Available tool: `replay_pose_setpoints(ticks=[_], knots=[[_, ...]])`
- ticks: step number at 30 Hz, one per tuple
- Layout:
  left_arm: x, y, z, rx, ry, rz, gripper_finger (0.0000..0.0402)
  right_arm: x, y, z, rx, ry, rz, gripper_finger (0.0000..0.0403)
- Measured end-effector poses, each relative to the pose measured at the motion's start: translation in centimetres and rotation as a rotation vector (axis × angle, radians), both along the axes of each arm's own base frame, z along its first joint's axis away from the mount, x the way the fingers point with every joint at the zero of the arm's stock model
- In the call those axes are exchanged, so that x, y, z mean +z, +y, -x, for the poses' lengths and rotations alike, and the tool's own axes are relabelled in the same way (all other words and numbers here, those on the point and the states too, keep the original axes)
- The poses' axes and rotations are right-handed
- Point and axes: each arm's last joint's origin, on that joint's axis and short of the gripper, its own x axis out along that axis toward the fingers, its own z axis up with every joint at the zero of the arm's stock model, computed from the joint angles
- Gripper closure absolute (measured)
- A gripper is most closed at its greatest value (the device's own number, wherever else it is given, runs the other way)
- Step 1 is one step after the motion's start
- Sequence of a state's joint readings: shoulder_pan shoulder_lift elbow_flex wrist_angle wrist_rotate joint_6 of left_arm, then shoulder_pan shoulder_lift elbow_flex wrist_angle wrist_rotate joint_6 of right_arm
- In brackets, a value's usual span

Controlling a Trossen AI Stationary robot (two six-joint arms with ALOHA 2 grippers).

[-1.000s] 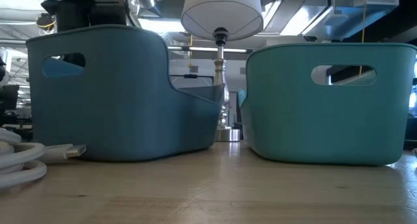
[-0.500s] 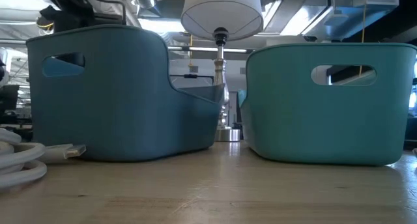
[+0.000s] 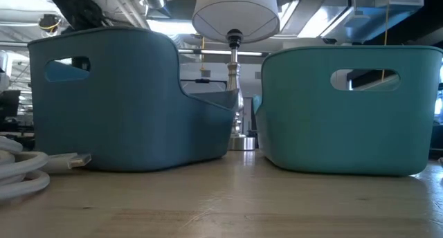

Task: Pick and place items into bin
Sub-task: Put the black charger cable into the green bin

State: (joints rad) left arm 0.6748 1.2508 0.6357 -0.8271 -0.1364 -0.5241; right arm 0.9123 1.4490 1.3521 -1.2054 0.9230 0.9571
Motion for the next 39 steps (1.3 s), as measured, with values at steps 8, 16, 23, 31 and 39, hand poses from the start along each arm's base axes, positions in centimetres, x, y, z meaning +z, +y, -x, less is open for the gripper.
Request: replay_pose_setpoints(ticks=[8,16,23,31,39], knots=[[-2.3,1.4,0.5,-0.146,0.094,0.156,0.0222,0.0,0.0,0.0,0.0,0.0,0.0,0.0301],[-2.7,2.0,1.0,-0.136,0.11,0.181,0.0222,0.0,0.0,0.0,-0.001,0.0,-0.001,0.0301],[-1.8,2.5,0.8,-0.142,0.085,0.176,0.0222,0.0,0.0,0.0,-0.001,0.001,0.001,0.0301],[-1.0,3.0,0.5,-0.164,0.109,0.143,0.0222,0.0,0.0,0.0,-0.002,0.0,-0.001,0.0301],[-1.0,3.0,0.5,-0.162,0.11,0.141,0.0222,0.0,0.0,0.0,-0.002,0.0,-0.001,0.0301]])
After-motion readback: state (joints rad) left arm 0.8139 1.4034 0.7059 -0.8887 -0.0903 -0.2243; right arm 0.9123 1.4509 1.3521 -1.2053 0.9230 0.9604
